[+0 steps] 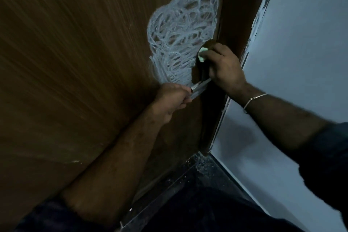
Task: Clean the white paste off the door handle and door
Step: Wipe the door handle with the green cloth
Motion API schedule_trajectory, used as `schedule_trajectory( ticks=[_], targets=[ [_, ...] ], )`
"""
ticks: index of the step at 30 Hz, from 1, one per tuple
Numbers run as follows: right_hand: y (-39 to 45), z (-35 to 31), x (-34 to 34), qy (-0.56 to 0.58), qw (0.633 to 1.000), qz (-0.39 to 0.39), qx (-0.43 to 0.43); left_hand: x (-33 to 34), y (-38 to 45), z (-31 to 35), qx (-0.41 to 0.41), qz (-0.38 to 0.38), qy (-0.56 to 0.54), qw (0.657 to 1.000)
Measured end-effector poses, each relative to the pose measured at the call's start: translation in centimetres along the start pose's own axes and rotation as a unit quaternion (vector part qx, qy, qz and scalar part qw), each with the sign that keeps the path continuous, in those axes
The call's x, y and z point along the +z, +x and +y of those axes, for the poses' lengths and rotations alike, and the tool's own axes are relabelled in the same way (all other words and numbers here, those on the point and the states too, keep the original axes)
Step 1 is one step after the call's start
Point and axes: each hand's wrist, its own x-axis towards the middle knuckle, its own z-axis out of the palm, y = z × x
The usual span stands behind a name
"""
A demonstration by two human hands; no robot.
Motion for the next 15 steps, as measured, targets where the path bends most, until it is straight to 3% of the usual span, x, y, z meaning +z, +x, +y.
schedule_trajectory(
  ticks=[4,6,12,15],
  targets=[
    [-0.2,-1.7,1.2,0.137,0.967,0.127,0.175,0.2,0.1,-0.1,0.012,0.002,0.025,1.0],
    [0.0,-1.8,1.2,0.16,0.947,0.149,0.236,0.2,0.0,0.0,0.013,0.001,0.033,0.999],
    [0.0,-1.5,1.6,0.152,0.939,0.075,0.299,0.2,0.2,0.3,0.01,-0.012,0.039,0.999],
    [-0.6,-0.9,1.8,0.237,0.897,0.004,0.372,0.1,0.3,0.4,0.001,-0.01,0.049,0.999]
  ],
)
